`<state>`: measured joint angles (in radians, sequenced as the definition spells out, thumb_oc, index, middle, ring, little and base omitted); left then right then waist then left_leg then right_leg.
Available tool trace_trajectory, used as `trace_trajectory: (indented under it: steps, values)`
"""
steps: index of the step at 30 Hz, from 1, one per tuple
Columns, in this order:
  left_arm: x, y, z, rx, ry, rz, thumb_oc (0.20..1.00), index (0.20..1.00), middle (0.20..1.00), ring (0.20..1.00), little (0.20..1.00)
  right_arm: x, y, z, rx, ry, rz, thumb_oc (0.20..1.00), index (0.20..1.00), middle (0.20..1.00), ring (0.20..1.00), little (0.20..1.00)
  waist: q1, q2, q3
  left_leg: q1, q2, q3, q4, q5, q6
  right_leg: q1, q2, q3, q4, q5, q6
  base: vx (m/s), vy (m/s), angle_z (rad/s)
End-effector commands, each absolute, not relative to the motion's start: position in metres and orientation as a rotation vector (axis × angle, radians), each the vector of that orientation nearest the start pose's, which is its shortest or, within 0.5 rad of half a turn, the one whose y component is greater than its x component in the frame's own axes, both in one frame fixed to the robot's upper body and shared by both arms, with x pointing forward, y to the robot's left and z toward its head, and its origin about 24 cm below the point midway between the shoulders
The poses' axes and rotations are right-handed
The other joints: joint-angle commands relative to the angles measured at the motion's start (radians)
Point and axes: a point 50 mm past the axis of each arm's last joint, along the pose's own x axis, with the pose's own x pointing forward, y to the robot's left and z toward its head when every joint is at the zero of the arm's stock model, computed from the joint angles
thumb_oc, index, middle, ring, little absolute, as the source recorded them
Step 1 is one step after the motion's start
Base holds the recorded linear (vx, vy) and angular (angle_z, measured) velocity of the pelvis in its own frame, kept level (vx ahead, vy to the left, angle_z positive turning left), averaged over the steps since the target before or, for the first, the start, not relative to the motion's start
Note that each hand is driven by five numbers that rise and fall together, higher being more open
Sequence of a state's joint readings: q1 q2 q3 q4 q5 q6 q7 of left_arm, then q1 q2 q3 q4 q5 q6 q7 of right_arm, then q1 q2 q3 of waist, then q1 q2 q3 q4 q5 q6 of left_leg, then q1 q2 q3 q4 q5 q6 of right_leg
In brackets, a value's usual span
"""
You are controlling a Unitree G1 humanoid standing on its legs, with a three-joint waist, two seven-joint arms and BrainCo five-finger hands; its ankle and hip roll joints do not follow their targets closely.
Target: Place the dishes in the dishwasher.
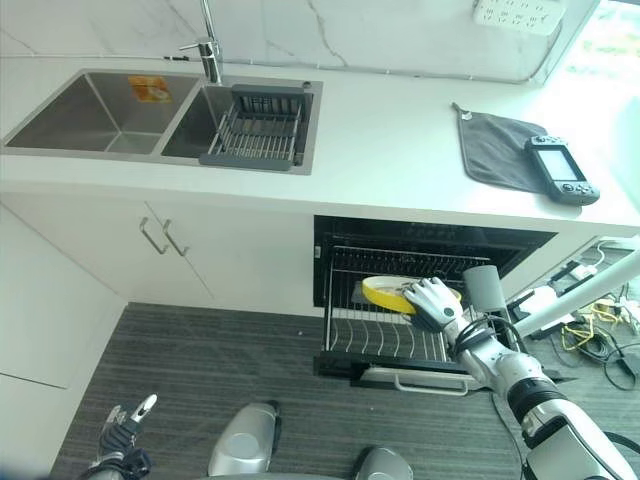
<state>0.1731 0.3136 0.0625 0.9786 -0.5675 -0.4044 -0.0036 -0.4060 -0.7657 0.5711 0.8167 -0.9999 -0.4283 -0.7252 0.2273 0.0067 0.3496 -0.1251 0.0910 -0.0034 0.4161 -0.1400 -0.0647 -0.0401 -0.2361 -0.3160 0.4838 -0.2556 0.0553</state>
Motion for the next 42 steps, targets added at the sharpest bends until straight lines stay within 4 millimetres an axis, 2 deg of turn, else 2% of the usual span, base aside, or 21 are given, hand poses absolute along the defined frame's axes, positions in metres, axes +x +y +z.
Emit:
trace_trajectory:
  steps: [1, 3, 7, 11, 19, 24, 27, 31, 38, 39, 42]
  values:
    - [0.11, 0.304, -0.095, -0.034, 0.514, 0.504, 1.0, 1.0, 1.0, 1.0, 1.0, 0.296, -0.272, 0.058, -1.742, -0.503, 0.126, 0.2, 0.2, 0.2, 0.2, 0.2, 0.022, -0.004, -0.018, -0.158, -0.033, -0.055, 0.157, 0.119, 0.007, 0.052, 0.087, 0.003, -0.077, 0.079, -0.061, 0.0, -0.002, 0.11]
    - [0.113, 0.308, -0.09, -0.038, 0.495, 0.51, 1.0, 1.0, 1.0, 1.0, 1.0, 0.299, -0.275, 0.061, -1.76, -0.488, 0.085, 0.2, 0.2, 0.2, 0.2, 0.2, 0.028, 0.0, -0.001, -0.186, -0.037, -0.059, 0.176, 0.119, 0.009, 0.028, 0.084, 0.005, -0.055, 0.078, -0.063, -0.08, -0.042, 0.1]
    - [0.131, 0.318, -0.076, -0.04, 0.405, 0.496, 1.0, 1.0, 1.0, 1.0, 1.0, 0.316, -0.277, 0.084, -1.794, -0.54, -0.009, 0.2, 0.2, 0.2, 0.2, 0.2, 0.04, 0.008, 0.077, -0.259, -0.048, -0.076, 0.213, 0.126, 0.012, -0.059, 0.084, 0.015, 0.001, 0.086, -0.066, -0.22, -0.09, 0.02]
    - [0.142, 0.319, -0.067, -0.035, 0.362, 0.47, 1.0, 1.0, 1.0, 1.0, 1.0, 0.327, -0.281, 0.103, -1.76, -0.542, -0.116, 0.2, 0.2, 0.2, 0.2, 0.2, 0.048, -0.003, 0.114, -0.296, -0.049, -0.085, 0.234, 0.126, 0.018, -0.097, 0.091, 0.024, 0.019, 0.093, -0.07, -0.12, -0.092, -0.02]
    - [0.151, 0.315, -0.059, -0.021, 0.33, 0.425, 1.0, 1.0, 1.0, 1.0, 1.0, 0.335, -0.281, 0.118, -1.812, -0.569, -0.103, 0.2, 0.2, 0.2, 0.2, 0.2, 0.059, 0.004, 0.118, -0.313, -0.054, -0.089, 0.249, 0.12, 0.026, -0.104, 0.094, 0.028, 0.026, 0.096, -0.07, -0.01, -0.019, 0.0]
    - [0.155, 0.322, -0.049, 0.025, 0.313, 0.411, 1.0, 1.0, 1.0, 1.0, 1.0, 0.335, -0.282, 0.123, -1.848, -0.585, -0.074, 0.2, 0.2, 0.2, 0.2, 0.2, 0.076, -0.014, 0.122, -0.32, -0.058, -0.091, 0.255, 0.101, 0.032, -0.1, 0.096, 0.026, 0.024, 0.103, -0.06, 0.01, -0.058, 0.02]
    - [0.158, 0.336, -0.038, 0.065, 0.3, 0.415, 1.0, 1.0, 1.0, 1.0, 1.0, 0.337, -0.28, 0.126, -1.879, -0.605, -0.06, 0.2, 0.2, 0.2, 0.2, 0.2, 0.093, -0.041, 0.131, -0.323, -0.059, -0.099, 0.249, 0.079, 0.036, -0.098, 0.102, 0.02, 0.013, 0.113, -0.053, 0.0, -0.132, 0.06]
    - [0.16, 0.343, -0.03, 0.093, 0.282, 0.403, 1.0, 1.0, 1.0, 1.0, 1.0, 0.34, -0.278, 0.132, -1.885, -0.609, -0.048, 0.2, 0.2, 0.2, 0.2, 0.2, 0.11, -0.06, 0.142, -0.331, -0.057, -0.107, 0.232, 0.075, 0.036, -0.102, 0.109, 0.011, -0.003, 0.124, -0.046, -0.01, -0.106, 0.08]
    - [0.178, 0.348, -0.009, 0.11, 0.196, 0.367, 1.0, 1.0, 1.0, 1.0, 1.0, 0.351, -0.279, 0.15, -1.892, -0.59, -0.111, 0.2, 0.2, 0.2, 0.2, 0.2, 0.136, -0.08, 0.17, -0.375, -0.073, -0.114, 0.18, 0.058, 0.039, -0.16, 0.113, -0.015, -0.039, 0.142, -0.035, -0.1, -0.083, 0.09]
    - [0.181, 0.346, -0.007, 0.114, 0.181, 0.363, 1.0, 1.0, 1.0, 1.0, 1.0, 0.352, -0.277, 0.152, -1.898, -0.611, -0.119, 0.2, 0.2, 0.2, 0.2, 0.2, 0.139, -0.079, 0.17, -0.38, -0.071, -0.116, 0.197, 0.022, 0.037, -0.171, 0.114, -0.01, -0.022, 0.119, -0.03, -0.03, -0.047, 0.03]
    - [0.188, 0.342, -0.001, 0.127, 0.141, 0.348, 1.0, 1.0, 1.0, 1.0, 1.0, 0.354, -0.276, 0.155, -1.93, -0.665, -0.141, 0.2, 0.2, 0.2, 0.2, 0.2, 0.143, -0.074, 0.17, -0.407, -0.076, -0.114, 0.209, -0.005, 0.044, -0.213, 0.105, -0.017, 0.007, 0.109, -0.032, -0.05, -0.03, 0.03]
